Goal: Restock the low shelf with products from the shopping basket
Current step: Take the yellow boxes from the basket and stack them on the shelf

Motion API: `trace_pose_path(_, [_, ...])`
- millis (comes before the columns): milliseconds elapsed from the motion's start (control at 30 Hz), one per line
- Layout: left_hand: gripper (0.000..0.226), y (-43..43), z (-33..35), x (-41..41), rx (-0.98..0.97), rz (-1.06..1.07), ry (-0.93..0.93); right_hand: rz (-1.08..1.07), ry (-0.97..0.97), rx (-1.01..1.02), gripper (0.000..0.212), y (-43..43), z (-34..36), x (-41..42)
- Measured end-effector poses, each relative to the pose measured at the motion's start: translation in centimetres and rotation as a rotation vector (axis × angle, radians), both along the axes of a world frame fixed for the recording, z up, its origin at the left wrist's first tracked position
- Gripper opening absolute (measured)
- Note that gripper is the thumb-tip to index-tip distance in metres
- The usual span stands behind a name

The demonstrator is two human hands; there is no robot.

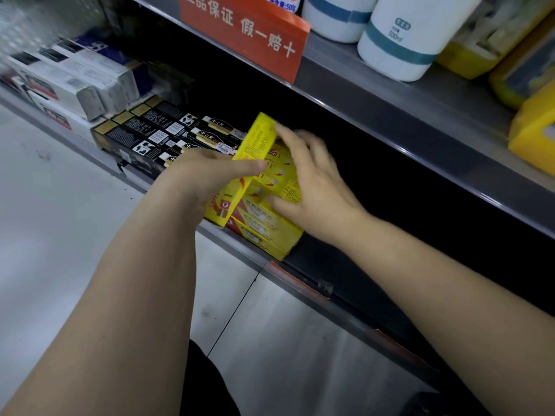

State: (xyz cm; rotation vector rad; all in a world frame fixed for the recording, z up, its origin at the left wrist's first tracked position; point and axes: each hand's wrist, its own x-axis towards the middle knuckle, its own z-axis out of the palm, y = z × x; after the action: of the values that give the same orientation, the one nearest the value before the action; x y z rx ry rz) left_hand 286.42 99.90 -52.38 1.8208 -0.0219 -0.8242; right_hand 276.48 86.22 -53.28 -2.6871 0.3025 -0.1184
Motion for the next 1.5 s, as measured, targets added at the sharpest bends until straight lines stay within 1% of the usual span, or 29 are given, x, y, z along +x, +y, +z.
trace_pose_path(33, [0.076, 0.0, 0.3, -0.2, 0.000, -0.090, 0.003, 0.046, -0.009, -0.049, 0.084, -0.2, 0.9, -0.1])
trace_pose_path(67, [0.077, 0.0, 0.5, -0.4, -0.005, -0.181, 0.000, 0.087, -0.015, -0.093, 0.077, -0.5, 1.7, -0.2])
trace_pose_path(100, [0.074, 0.0, 0.9, -0.7, -0.023, -0.253, -0.019, 0.119, -0.018, -0.122, 0.066, -0.9, 2.3, -0.3])
trace_pose_path(133, [0.071, 0.0, 1.1, -1.0, -0.054, -0.265, -0.046, 0.130, -0.019, -0.129, 0.055, -1.3, 2.7, -0.4])
trace_pose_path(167, [0.071, -0.1, 1.2, -1.2, -0.089, -0.191, -0.074, 0.113, -0.012, -0.118, 0.048, -1.8, 2.9, -0.6])
trace_pose_path(200, [0.069, -0.3, 1.2, -1.2, -0.110, -0.038, -0.110, 0.058, 0.005, -0.090, 0.045, -2.2, 2.8, -0.8])
trace_pose_path(233, [0.059, -0.6, 0.8, -0.9, -0.120, 0.177, -0.155, -0.033, 0.032, -0.048, 0.045, -2.6, 2.7, -1.1])
trace_pose_path(267, [0.043, -0.7, 0.4, -0.5, -0.128, 0.403, -0.185, -0.142, 0.056, -0.012, 0.046, -2.9, 2.3, -1.3])
trace_pose_path(300, [0.027, -0.9, 0.2, -0.3, -0.147, 0.573, -0.162, -0.233, 0.067, -0.006, 0.048, -3.2, 1.8, -1.4])
trace_pose_path(333, [0.017, -1.1, 0.2, -0.3, -0.182, 0.660, -0.084, -0.283, 0.076, -0.024, 0.048, -3.5, 1.2, -1.4])
trace_pose_path(400, [0.010, -2.1, -0.5, -1.0, -0.272, 0.663, 0.188, -0.295, 0.092, -0.037, 0.043, -3.4, 0.1, -1.0])
trace_pose_path(433, [0.015, -2.7, -0.9, -1.7, -0.300, 0.622, 0.343, -0.281, 0.103, -0.012, 0.041, -3.1, -0.5, -0.7])
trace_pose_path(467, [0.030, -3.2, -1.1, -2.4, -0.298, 0.580, 0.464, -0.258, 0.126, 0.024, 0.041, -2.8, -1.1, -0.3])
trace_pose_path(500, [0.045, -3.6, -1.3, -3.0, -0.284, 0.549, 0.542, -0.225, 0.162, 0.053, 0.042, -2.4, -1.6, 0.0])
trace_pose_path(533, [0.052, -3.9, -1.5, -3.4, -0.279, 0.521, 0.587, -0.189, 0.204, 0.069, 0.046, -2.1, -2.1, 0.2])
trace_pose_path(600, [0.050, -4.3, -2.1, -3.3, -0.261, 0.484, 0.607, -0.143, 0.282, 0.087, 0.059, -1.6, -2.7, 0.2])
trace_pose_path(700, [0.050, -4.3, -2.6, -3.1, -0.227, 0.435, 0.621, -0.109, 0.374, 0.075, 0.087, -1.9, -2.6, -0.4])
trace_pose_path(767, [0.053, -4.3, -2.8, -3.2, -0.213, 0.416, 0.619, -0.087, 0.379, 0.086, 0.092, -2.2, -2.7, -0.8])
trace_pose_path(867, [0.058, -4.5, -2.5, -3.6, -0.204, 0.426, 0.606, -0.095, 0.333, 0.141, 0.092, -2.4, -2.9, -0.9])
trace_pose_path(967, [0.062, -4.8, -1.7, -4.1, -0.228, 0.462, 0.525, -0.113, 0.313, 0.188, 0.092, -2.1, -2.8, -1.0])
trace_pose_path(1033, [0.066, -5.3, -1.3, -4.9, -0.146, 0.440, 0.390, -0.137, 0.329, 0.197, 0.091, -2.0, -2.3, -1.3])
trace_pose_path(1067, [0.070, -5.6, -1.2, -5.4, -0.073, 0.420, 0.282, -0.152, 0.348, 0.187, 0.090, -2.0, -1.8, -1.7])
trace_pose_path(1133, [0.077, -6.3, -0.8, -6.9, 0.039, 0.346, 0.004, -0.176, 0.387, 0.150, 0.086, -2.2, -0.3, -2.9])
trace_pose_path(1200, [0.076, -7.0, 0.0, -9.2, 0.065, 0.274, -0.280, -0.167, 0.394, 0.134, 0.070, -2.9, 1.8, -5.0])
trace_pose_path(1233, [0.073, -7.3, 0.4, -10.6, 0.061, 0.232, -0.381, -0.154, 0.387, 0.139, 0.060, -3.2, 2.9, -6.5])
trace_pose_path(1300, [0.062, -7.4, 1.0, -13.1, -0.001, 0.081, -0.487, -0.162, 0.366, 0.181, 0.045, -3.7, 5.1, -10.1])
trace_pose_path(1400, [0.033, -7.5, 1.5, -16.6, -0.240, -0.258, -0.496, -0.230, 0.308, 0.340, 0.032, -4.1, 7.8, -15.8])
trace_pose_path(1500, [0.023, -8.1, 2.3, -19.7, -0.330, -0.548, -0.555, -0.325, 0.177, 0.460, 0.024, -4.1, 9.7, -21.6])
